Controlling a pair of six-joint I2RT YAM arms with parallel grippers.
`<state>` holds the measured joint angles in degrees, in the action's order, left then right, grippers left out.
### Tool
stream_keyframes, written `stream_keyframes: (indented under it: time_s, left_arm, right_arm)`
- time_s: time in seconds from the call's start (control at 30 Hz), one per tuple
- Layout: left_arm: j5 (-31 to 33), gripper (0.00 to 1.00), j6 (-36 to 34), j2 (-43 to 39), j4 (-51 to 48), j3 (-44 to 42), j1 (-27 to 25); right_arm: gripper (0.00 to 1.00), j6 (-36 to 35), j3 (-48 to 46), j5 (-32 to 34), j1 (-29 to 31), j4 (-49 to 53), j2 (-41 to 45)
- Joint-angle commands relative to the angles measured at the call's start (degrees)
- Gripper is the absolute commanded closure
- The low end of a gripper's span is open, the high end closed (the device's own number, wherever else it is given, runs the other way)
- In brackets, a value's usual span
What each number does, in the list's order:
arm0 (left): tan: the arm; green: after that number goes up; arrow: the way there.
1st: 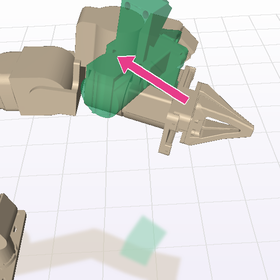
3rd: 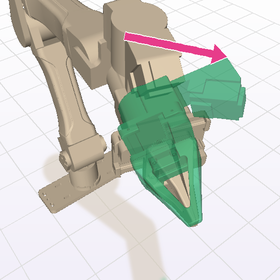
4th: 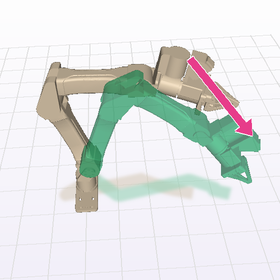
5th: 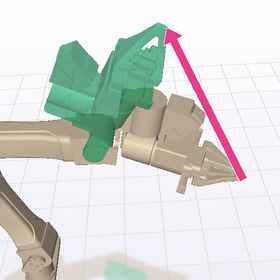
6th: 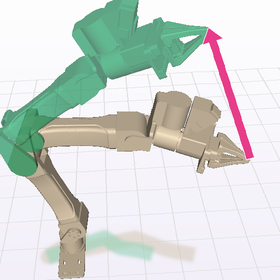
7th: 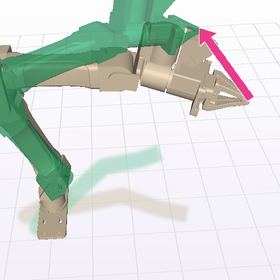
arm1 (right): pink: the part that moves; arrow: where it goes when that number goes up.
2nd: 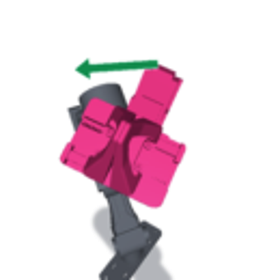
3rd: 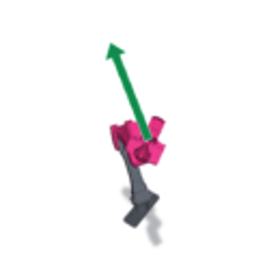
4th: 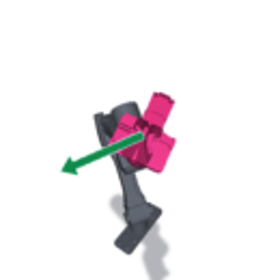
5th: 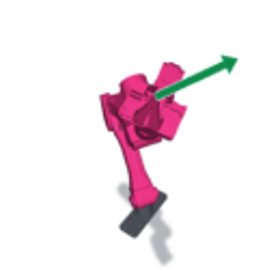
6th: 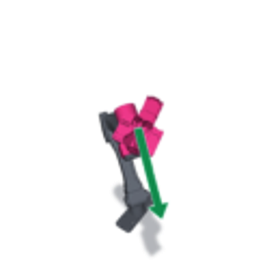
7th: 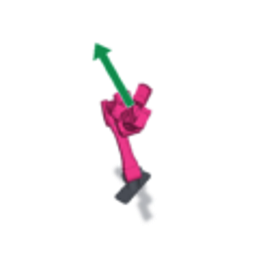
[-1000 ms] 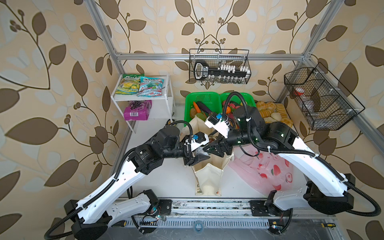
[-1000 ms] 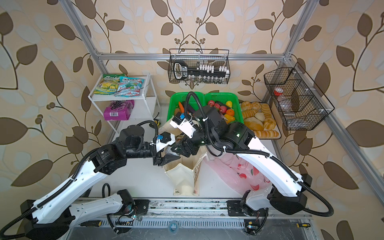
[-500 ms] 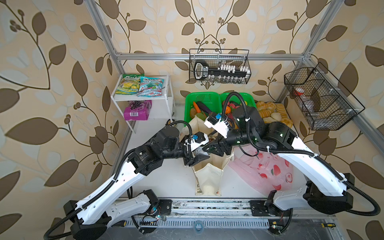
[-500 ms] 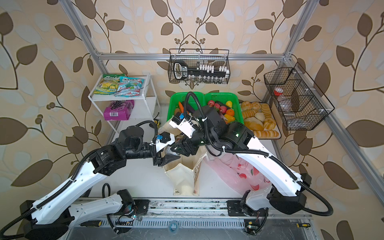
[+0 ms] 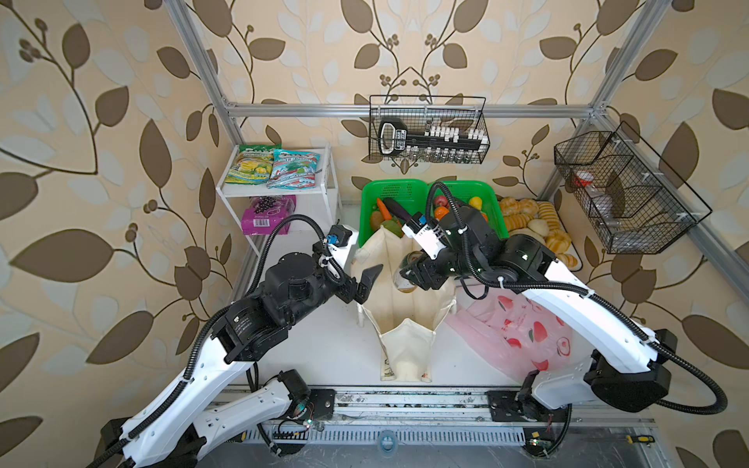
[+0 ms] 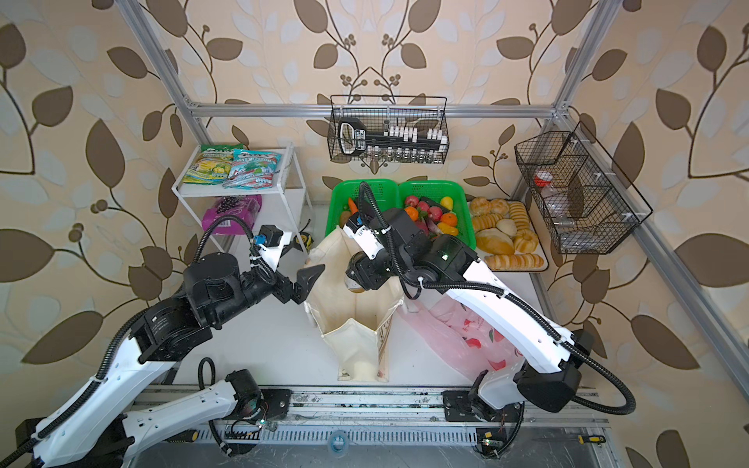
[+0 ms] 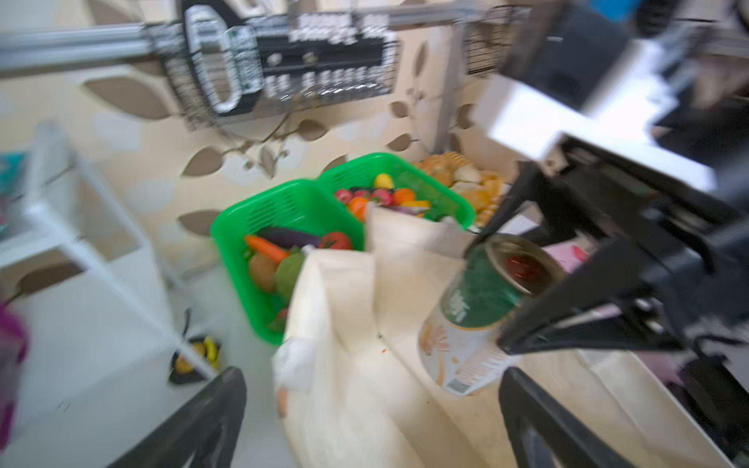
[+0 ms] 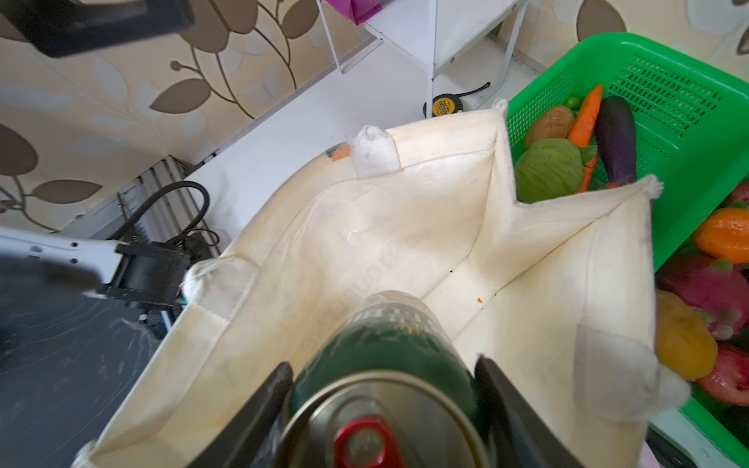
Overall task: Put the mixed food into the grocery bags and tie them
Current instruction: 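Release the can from the left gripper and grasp the tote handle with it, then lower the can into the tote with the right gripper while the left holds the handle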
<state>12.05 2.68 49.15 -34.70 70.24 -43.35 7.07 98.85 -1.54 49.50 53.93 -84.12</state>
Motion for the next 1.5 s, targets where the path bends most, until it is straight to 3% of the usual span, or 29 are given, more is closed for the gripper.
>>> stream_keyframes:
  time_s: [0.0, 0.17, 0.4, 0.7, 0.8, 0.9, 1.47]
  left_arm:
    - [11.79, 0.01, 15.07, 4.03, -11.51, 2.33, 3.84]
    - [-1.12, 0.01, 27.37, 4.92, -11.16, -3.0, 12.31]
    - [-14.58, 0.13, 30.45, 5.56, -3.69, -9.34, 12.59]
    - [-18.09, 0.55, 32.0, 6.05, -0.68, -12.05, 12.66]
    - [-18.05, 0.76, 32.3, 5.79, -0.33, -12.19, 12.63]
    - [-18.33, 0.87, 33.38, 5.61, 0.33, -12.56, 12.59]
    - [-21.57, 0.96, 35.05, 4.91, 1.12, -11.67, 12.66]
  right_arm:
    - [0.75, 1.13, -0.72, 6.44, 0.64, -4.55, -3.04]
    - [0.77, 4.02, -0.98, 11.6, 1.21, -7.65, -7.7]
    - [0.76, 7.39, -3.83, 14.71, 2.35, -13.0, -13.07]
    - [0.76, 13.6, -9.87, 22.68, 4.03, -19.09, -14.79]
    - [0.76, 15.69, -13.42, 22.71, 4.06, -21.9, -13.85]
    - [0.76, 17.49, -15.73, 22.37, 4.5, -23.35, -13.95]
    - [0.77, 24.39, -18.11, 24.39, 0.43, -28.12, -20.49]
